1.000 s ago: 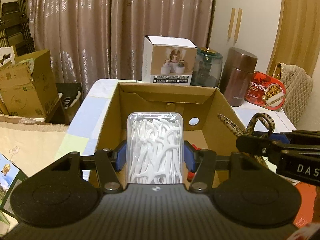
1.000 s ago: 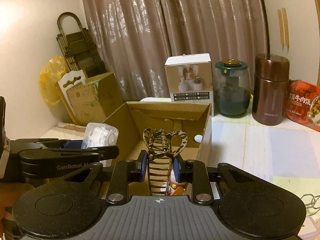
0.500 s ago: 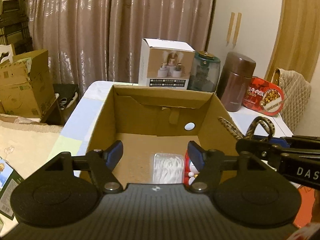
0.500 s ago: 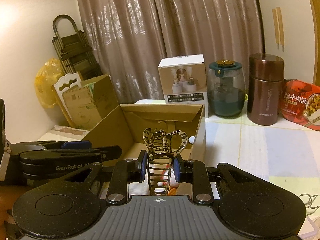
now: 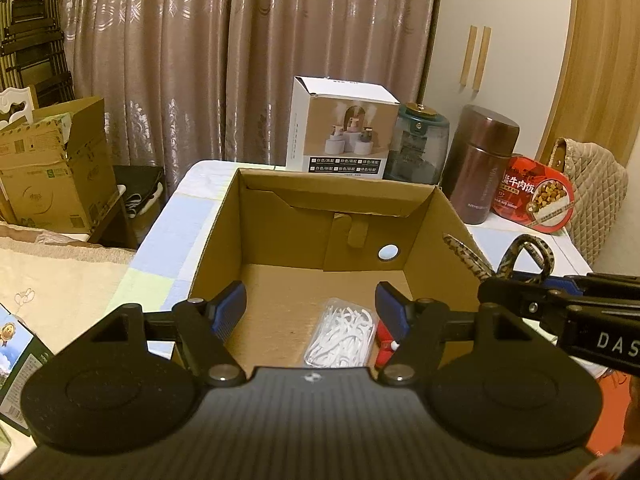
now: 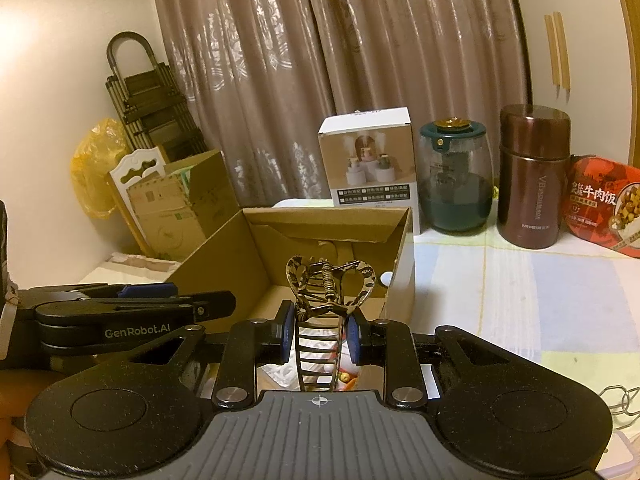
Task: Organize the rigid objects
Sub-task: 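Lower the floss box and hair clip into the box and open both tools, then move both tools back over the orange mat, then grasp the black binder clip with the right tool while the left tool grasps the white square plug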
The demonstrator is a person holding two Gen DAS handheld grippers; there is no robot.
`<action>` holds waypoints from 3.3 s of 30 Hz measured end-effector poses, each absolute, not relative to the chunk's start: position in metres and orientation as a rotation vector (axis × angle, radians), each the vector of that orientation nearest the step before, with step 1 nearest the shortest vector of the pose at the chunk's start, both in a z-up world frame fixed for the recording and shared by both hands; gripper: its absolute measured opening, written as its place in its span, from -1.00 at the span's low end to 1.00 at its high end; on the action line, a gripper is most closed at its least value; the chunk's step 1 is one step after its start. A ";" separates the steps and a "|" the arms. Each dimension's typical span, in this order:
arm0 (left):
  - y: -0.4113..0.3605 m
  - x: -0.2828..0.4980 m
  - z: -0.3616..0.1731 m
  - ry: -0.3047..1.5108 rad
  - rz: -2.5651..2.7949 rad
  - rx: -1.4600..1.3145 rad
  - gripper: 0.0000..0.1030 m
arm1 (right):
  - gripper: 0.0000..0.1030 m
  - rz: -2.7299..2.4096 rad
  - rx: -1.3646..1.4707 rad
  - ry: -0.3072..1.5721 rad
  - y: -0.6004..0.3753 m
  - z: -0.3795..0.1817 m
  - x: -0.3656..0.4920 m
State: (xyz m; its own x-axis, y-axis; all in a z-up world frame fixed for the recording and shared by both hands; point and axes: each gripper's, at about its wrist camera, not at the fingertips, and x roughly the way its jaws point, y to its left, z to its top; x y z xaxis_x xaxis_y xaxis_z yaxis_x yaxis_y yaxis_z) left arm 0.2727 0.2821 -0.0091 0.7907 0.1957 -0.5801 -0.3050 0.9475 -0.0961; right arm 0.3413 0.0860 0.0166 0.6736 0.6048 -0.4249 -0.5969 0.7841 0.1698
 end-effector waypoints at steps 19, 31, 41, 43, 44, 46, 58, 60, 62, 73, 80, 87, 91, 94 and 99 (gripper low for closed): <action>0.281 0.271 -0.012 0.607 0.273 -0.186 0.29 | -0.19 0.672 0.087 0.419 0.075 0.023 0.346; 0.280 0.270 -0.012 0.607 0.268 -0.179 0.29 | -0.18 0.675 0.074 0.412 0.076 0.024 0.343; 0.268 0.262 -0.005 0.588 0.256 -0.156 0.29 | -0.18 0.642 0.044 0.357 0.058 0.031 0.328; 0.263 0.259 -0.002 0.578 0.254 -0.152 0.29 | -0.18 0.626 0.038 0.341 0.050 0.033 0.324; 0.261 0.258 0.000 0.575 0.251 -0.152 0.29 | -0.18 0.617 0.035 0.334 0.045 0.034 0.321; 0.257 0.255 0.003 0.566 0.245 -0.151 0.29 | -0.18 0.594 0.029 0.324 0.033 0.034 0.315; 0.192 0.228 0.020 0.512 0.162 -0.129 0.29 | -0.16 0.398 0.038 0.284 -0.073 0.026 0.267; 0.175 0.223 0.021 0.504 0.140 -0.117 0.29 | -0.14 0.352 0.050 0.288 -0.094 0.024 0.260; 0.156 0.218 0.022 0.498 0.112 -0.102 0.29 | -0.08 0.309 0.066 0.286 -0.115 0.024 0.254; 0.053 0.206 0.000 0.523 -0.068 -0.026 0.31 | 0.18 0.163 0.123 0.306 -0.202 0.017 0.231; 0.014 0.216 -0.039 0.588 -0.126 0.003 0.34 | 0.19 0.155 0.064 0.408 -0.220 -0.005 0.243; 0.004 0.229 -0.070 0.632 -0.109 0.010 0.36 | 0.19 0.216 0.032 0.546 -0.221 -0.040 0.273; 0.004 0.235 -0.081 0.648 -0.106 0.012 0.36 | 0.19 0.299 -0.008 0.588 -0.215 -0.054 0.290; 0.005 0.241 -0.087 0.657 -0.105 0.019 0.37 | 0.18 0.331 -0.062 0.606 -0.211 -0.062 0.305; 0.009 0.254 -0.094 0.666 -0.095 0.005 0.37 | 0.12 0.359 -0.099 0.591 -0.211 -0.070 0.324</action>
